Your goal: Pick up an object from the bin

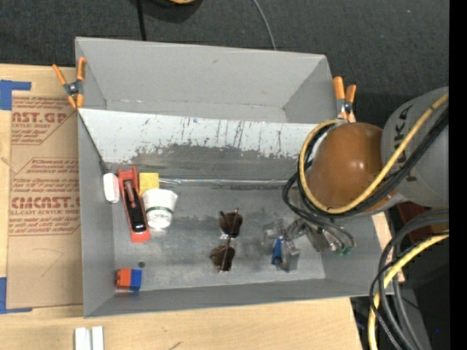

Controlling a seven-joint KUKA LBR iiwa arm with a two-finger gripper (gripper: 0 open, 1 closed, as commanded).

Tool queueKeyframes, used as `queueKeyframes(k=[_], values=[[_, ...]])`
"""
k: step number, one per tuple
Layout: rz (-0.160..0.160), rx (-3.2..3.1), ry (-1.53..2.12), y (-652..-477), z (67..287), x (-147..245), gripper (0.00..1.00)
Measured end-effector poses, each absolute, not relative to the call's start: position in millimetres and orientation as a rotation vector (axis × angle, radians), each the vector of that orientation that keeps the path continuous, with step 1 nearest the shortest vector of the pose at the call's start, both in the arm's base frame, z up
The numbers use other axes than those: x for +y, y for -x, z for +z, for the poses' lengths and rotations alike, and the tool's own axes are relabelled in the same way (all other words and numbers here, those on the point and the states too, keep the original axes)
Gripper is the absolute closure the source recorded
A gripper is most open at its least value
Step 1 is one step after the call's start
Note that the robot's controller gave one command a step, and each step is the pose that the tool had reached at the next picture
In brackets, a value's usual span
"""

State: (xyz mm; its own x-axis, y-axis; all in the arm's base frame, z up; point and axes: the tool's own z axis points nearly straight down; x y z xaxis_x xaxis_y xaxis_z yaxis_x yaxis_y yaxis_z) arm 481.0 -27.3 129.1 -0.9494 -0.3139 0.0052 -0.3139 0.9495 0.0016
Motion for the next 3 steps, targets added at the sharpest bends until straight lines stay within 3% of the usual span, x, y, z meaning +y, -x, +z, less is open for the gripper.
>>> queueKeyframes(k=[2,3], values=[[-0.004,-3.086,-0.539,-488.1,194,-47,1.0],[0.0,-3.082,-0.603,-489.9,256,-49,1.0]])
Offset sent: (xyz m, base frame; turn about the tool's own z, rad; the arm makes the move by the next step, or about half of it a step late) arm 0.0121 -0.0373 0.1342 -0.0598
